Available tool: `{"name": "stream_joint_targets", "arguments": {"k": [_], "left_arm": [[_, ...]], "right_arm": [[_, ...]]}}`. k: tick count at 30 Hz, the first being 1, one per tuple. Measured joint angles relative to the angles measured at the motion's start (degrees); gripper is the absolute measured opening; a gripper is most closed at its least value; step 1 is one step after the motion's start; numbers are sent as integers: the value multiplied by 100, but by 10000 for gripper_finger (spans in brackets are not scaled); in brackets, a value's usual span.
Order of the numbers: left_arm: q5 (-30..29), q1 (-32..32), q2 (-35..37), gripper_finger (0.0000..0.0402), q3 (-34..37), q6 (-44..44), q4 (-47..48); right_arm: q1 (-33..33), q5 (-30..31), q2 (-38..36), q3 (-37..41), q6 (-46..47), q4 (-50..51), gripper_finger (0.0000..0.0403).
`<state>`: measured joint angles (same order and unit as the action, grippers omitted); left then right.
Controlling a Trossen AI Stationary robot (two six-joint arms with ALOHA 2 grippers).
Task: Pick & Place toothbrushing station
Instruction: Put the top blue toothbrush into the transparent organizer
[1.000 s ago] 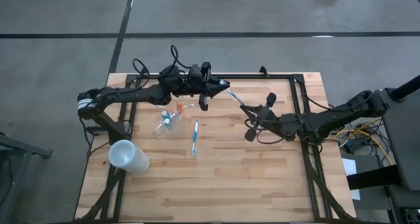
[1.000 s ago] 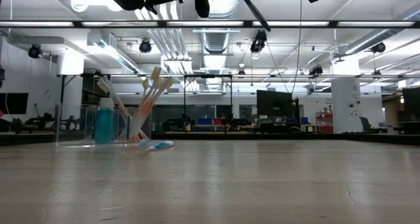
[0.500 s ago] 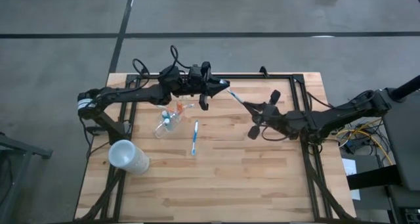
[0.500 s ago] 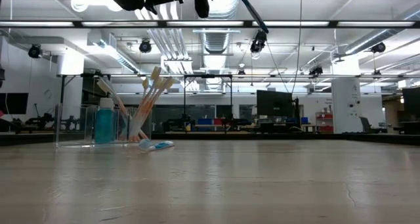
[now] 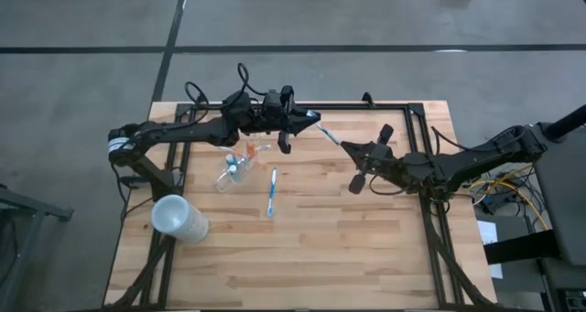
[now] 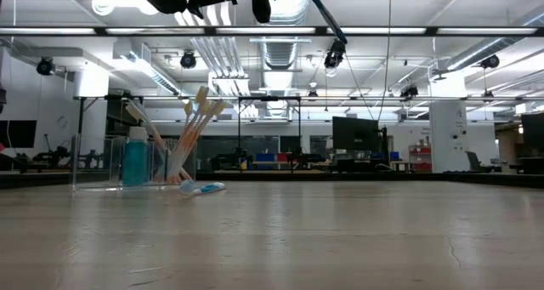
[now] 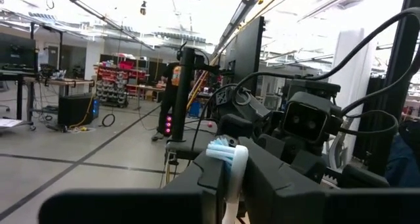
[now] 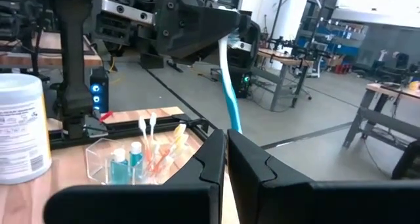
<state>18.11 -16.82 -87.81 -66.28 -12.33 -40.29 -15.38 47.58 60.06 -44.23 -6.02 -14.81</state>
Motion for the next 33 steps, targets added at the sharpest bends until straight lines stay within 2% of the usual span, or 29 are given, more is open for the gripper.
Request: {"name": "stream_joint_targets", "arguments": {"k": [5,9,11,15,17,22,26,33], "left_arm": [[0,-14,18,33,0,113,76],[-106,-73,330,32,0,377,821],[-531,-87,641,34,0,493,1461],[-1859,-69,1371,34,0,839,2939],[-2311,-32,1761,32,0,869,3490],[-2714,221,2578,32,-2,755,4427],[-3267,659,2975,32,-2,782,5311],[-5439,1810,3215,34,-2,289,6571]], "right_arm": [[-7,422,-36,0,-138,1,13],[-41,763,-134,0,-166,2,13],[-52,795,-233,0,-166,37,13],[-61,797,-414,-2,-150,143,13],[-59,797,-451,-2,-149,187,13],[-59,797,-481,-2,-37,454,13],[-50,797,-479,-2,407,816,13],[-49,794,-481,0,893,1118,13]]}}
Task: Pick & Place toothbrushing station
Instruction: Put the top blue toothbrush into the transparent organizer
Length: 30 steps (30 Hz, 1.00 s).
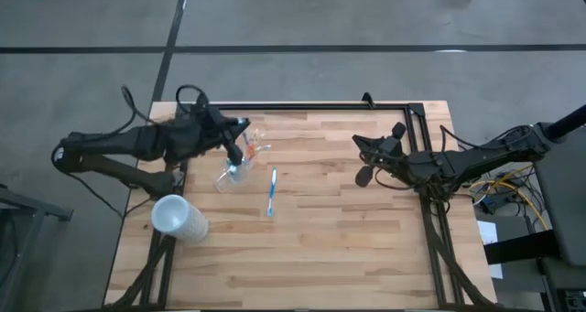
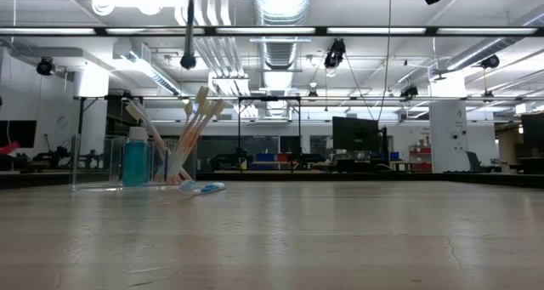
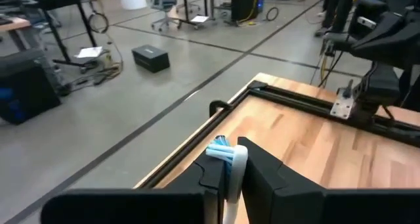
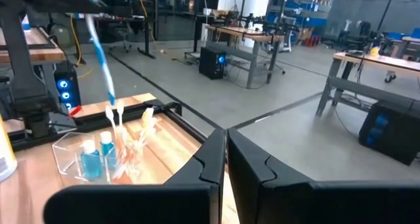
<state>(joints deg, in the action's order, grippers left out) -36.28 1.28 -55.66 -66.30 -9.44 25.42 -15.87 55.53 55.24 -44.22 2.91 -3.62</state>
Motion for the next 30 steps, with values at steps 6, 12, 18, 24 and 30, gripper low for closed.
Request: {"name": "stream_joint_targets", "arguments": {"k": [6,12,18,24,30], "left_arm": [[-1208,922,-23,32,0,-795,636],[-2234,1723,-24,36,1,-2586,1863],[-3387,2578,-20,33,158,-4025,2629],[-3735,3049,11,36,647,-5073,2715],[-3782,3156,33,33,1169,-5716,2782]], "right_arm": [[1,0,4,6,14,20,13],[1,-2,10,8,14,18,13],[1,-4,9,8,14,16,13],[1,-7,9,8,14,17,13],[1,-22,9,8,14,16,13]]}}
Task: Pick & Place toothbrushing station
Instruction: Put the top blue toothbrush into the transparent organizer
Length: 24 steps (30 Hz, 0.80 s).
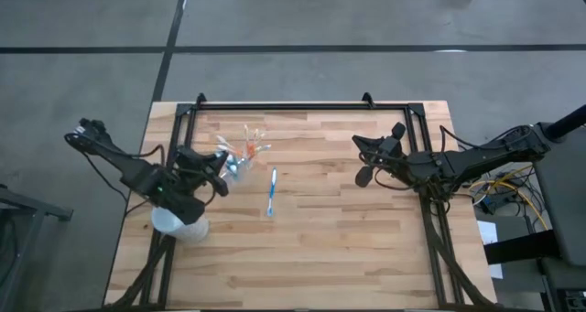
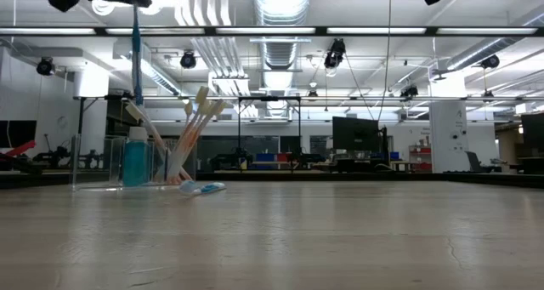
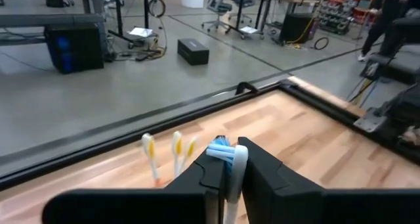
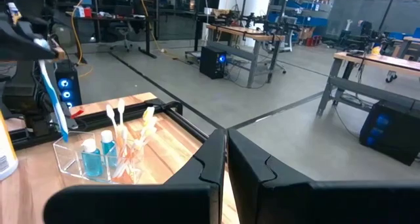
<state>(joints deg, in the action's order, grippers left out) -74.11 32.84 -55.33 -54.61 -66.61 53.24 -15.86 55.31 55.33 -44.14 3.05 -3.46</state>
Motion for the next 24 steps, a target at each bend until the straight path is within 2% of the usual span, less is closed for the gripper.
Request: {"name": "stream_joint_targets", "arguments": {"k": [3,7,11,16,24], "left_arm": [[49,-4,81,28,170,-239,277],[350,-4,261,33,229,-883,1135],[363,-4,464,35,237,-1428,1856],[416,-4,673,28,335,-1536,2030],[428,-4,803,38,1013,-2019,2030]], "right_arm": [[0,-2,2,0,0,0,13],[0,-28,1,0,1,1,13],[0,-31,1,1,237,3,13],[0,-31,2,2,323,9,13],[0,-30,0,4,343,17,13]]}}
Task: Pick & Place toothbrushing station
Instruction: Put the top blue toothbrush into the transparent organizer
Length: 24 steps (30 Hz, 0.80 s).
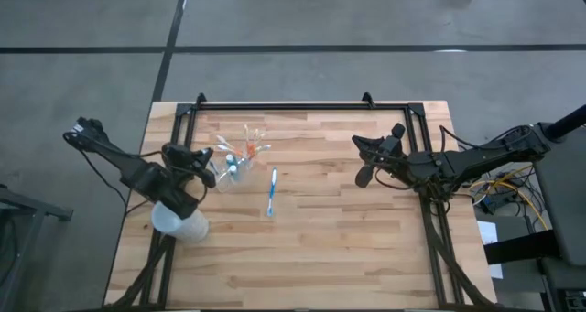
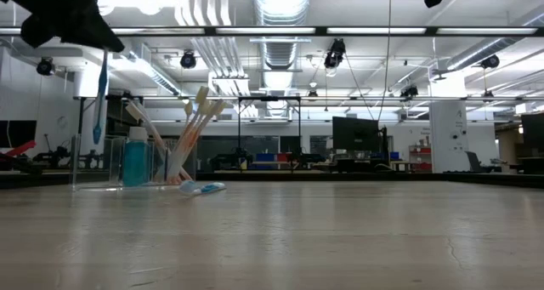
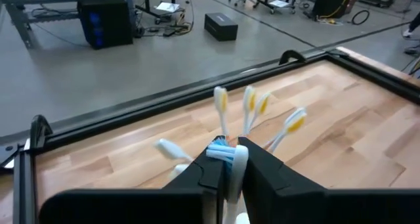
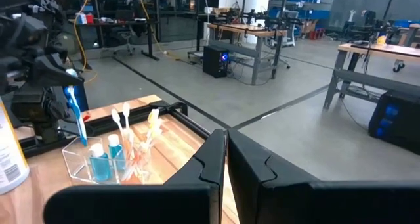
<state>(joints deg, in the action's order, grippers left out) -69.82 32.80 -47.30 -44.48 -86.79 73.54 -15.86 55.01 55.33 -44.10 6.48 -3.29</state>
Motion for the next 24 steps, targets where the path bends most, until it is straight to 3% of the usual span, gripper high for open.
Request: {"name": "stream_joint_targets", "arguments": {"k": [12,24], "left_arm": [[79,0,15,44,733,-587,-295],[275,-2,15,39,817,-585,-330]], "right_arm": [[0,3,0,0,-48,9,13],[0,4,0,2,-58,7,13]]}}
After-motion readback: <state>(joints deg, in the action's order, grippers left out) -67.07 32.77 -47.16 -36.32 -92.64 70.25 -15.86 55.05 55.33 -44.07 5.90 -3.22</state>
